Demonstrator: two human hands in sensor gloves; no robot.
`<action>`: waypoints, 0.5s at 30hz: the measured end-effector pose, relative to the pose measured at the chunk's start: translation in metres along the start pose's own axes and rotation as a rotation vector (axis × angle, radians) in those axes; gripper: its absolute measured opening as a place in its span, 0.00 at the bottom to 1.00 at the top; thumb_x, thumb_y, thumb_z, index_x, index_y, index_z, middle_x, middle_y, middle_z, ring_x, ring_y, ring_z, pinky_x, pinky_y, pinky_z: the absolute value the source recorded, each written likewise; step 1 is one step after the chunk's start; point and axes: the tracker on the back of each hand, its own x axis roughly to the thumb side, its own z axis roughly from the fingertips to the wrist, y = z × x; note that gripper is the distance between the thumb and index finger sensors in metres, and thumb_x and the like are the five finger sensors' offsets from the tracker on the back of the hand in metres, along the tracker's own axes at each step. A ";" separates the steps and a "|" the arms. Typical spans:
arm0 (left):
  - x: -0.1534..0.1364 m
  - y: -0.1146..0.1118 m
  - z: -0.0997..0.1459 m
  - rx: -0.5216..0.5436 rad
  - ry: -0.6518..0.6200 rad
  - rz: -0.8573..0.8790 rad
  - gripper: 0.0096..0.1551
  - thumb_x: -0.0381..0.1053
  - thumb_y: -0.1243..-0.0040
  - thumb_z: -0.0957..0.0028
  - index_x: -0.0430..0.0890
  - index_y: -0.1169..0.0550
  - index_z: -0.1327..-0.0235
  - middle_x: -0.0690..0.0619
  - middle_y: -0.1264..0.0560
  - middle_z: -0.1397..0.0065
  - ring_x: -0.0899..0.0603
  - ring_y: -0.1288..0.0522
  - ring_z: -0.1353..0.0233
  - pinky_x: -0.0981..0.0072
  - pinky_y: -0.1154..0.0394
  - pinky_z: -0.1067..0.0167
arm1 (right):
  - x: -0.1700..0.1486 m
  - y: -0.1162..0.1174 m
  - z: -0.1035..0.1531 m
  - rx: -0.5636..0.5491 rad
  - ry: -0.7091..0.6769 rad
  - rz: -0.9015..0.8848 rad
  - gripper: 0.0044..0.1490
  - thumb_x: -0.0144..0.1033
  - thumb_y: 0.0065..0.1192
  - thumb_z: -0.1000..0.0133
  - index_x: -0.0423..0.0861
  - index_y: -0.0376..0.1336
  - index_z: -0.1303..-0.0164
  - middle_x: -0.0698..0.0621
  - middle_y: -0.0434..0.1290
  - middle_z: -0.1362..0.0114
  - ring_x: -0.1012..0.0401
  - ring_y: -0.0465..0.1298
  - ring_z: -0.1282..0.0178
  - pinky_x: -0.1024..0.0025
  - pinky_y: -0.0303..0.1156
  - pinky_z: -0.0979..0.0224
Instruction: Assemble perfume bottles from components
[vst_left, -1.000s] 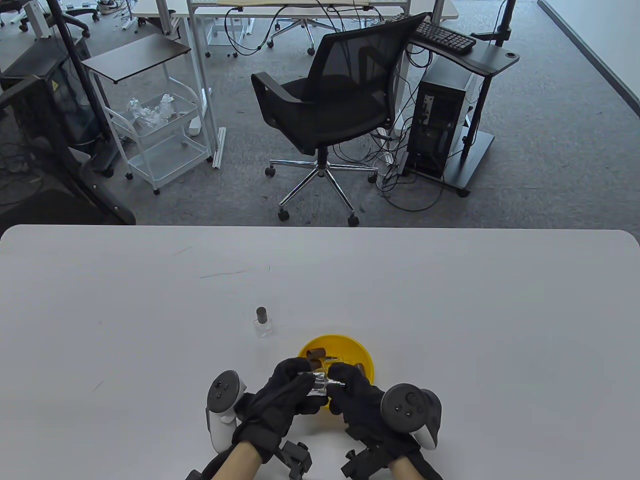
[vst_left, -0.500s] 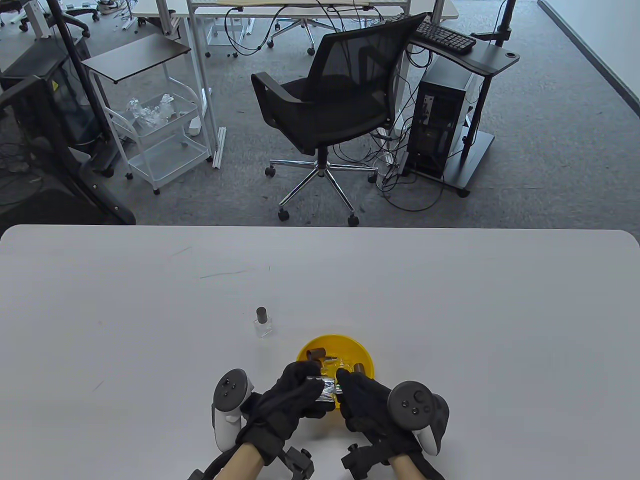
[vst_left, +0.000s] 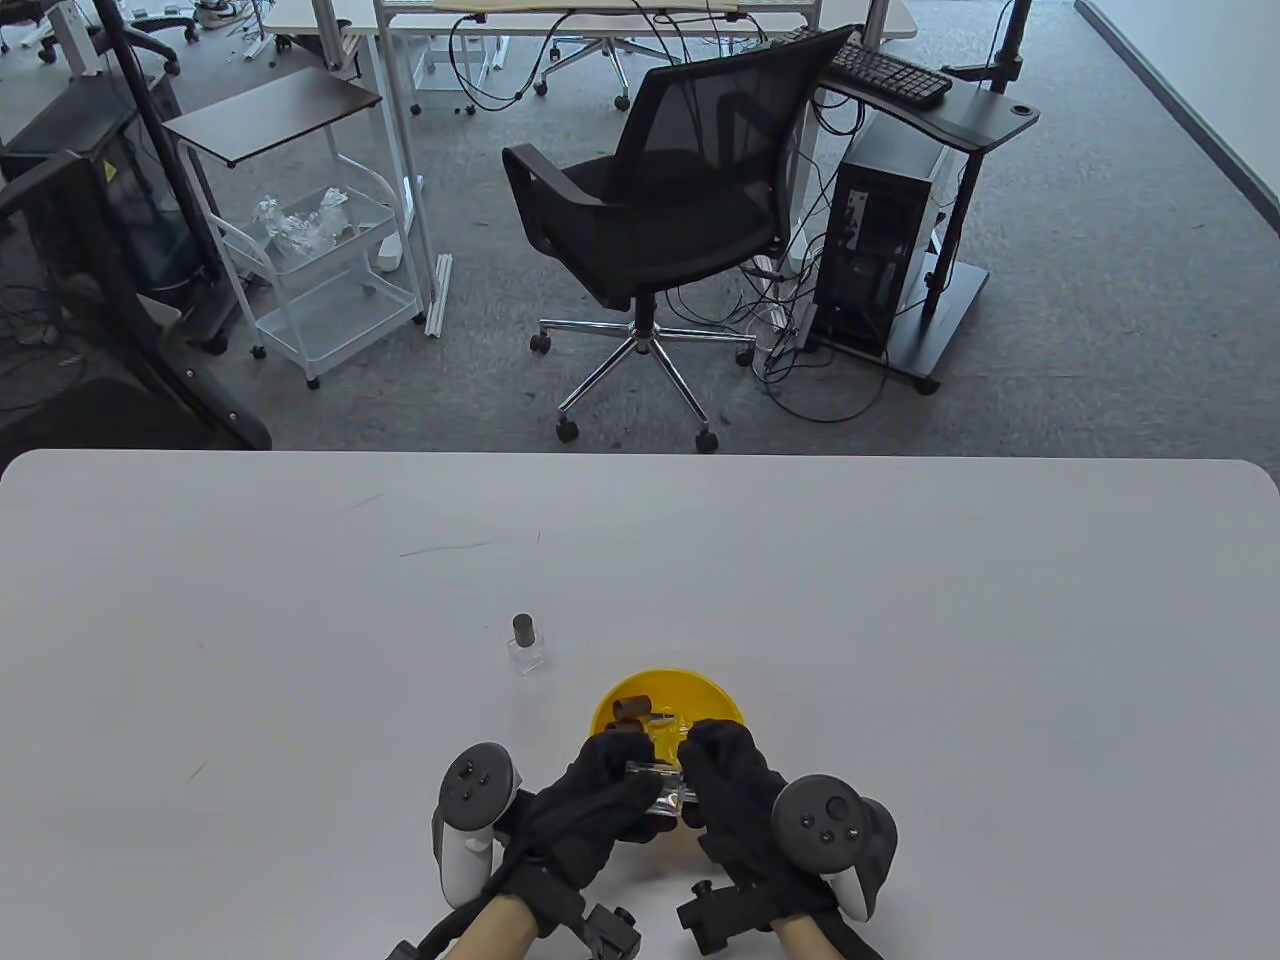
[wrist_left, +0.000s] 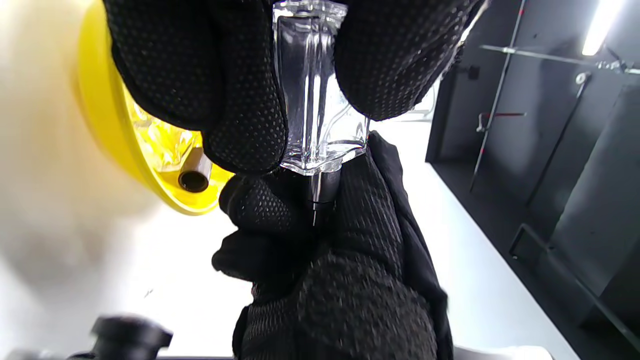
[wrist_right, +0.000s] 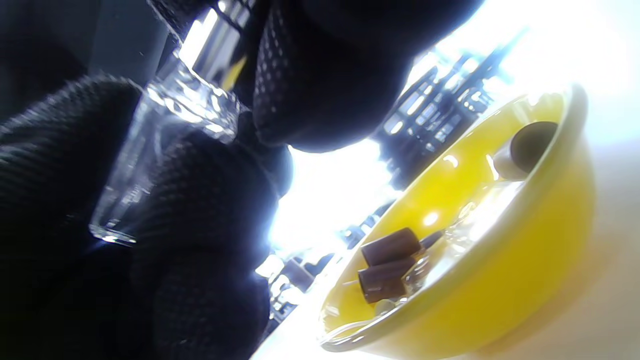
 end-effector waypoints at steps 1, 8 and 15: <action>0.000 0.003 0.000 0.019 0.000 0.004 0.30 0.52 0.37 0.44 0.50 0.32 0.29 0.46 0.22 0.33 0.43 0.15 0.44 0.52 0.19 0.44 | 0.000 0.001 0.000 0.018 -0.009 -0.021 0.24 0.38 0.54 0.33 0.38 0.59 0.33 0.45 0.76 0.43 0.55 0.82 0.63 0.75 0.79 0.65; -0.003 0.015 0.000 0.055 0.008 0.053 0.30 0.52 0.38 0.44 0.50 0.32 0.29 0.46 0.23 0.33 0.42 0.15 0.44 0.52 0.20 0.44 | 0.004 0.008 -0.003 0.152 -0.077 -0.055 0.27 0.34 0.54 0.34 0.38 0.56 0.27 0.37 0.73 0.36 0.51 0.81 0.56 0.71 0.79 0.61; -0.004 0.019 -0.001 0.065 0.015 0.062 0.30 0.52 0.38 0.44 0.50 0.32 0.29 0.46 0.22 0.33 0.43 0.15 0.44 0.52 0.20 0.44 | 0.007 0.011 -0.005 0.251 -0.091 -0.002 0.31 0.29 0.60 0.35 0.34 0.55 0.26 0.36 0.73 0.37 0.52 0.81 0.54 0.70 0.79 0.60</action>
